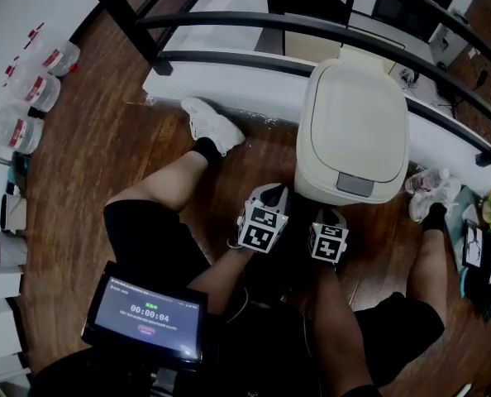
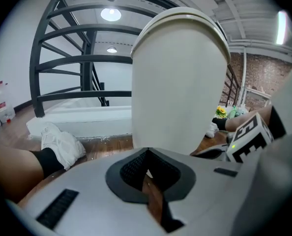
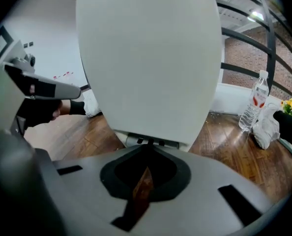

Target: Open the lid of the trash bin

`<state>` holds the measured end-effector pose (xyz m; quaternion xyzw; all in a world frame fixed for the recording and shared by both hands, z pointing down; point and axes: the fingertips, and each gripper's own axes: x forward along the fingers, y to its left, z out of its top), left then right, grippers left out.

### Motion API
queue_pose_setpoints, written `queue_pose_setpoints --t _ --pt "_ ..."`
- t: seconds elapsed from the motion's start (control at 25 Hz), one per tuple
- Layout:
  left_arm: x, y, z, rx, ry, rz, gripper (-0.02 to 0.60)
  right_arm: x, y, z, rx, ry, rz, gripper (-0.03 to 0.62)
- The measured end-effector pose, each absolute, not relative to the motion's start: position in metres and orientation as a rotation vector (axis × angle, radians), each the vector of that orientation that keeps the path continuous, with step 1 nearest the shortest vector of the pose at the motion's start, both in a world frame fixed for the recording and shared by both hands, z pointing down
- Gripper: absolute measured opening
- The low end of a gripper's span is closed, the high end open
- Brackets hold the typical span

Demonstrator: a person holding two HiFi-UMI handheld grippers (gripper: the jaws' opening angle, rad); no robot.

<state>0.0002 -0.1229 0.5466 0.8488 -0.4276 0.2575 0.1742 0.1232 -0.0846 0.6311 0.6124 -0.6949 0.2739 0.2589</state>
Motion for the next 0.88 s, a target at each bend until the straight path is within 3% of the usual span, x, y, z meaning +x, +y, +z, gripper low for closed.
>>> queue_pose_setpoints --t 0.88 --pt "-0.004 -0.125 0.563 2.317 -1.11 0.733 -0.002 0.12 -0.106 0.666 1.599 -1.821 0.808 0.005"
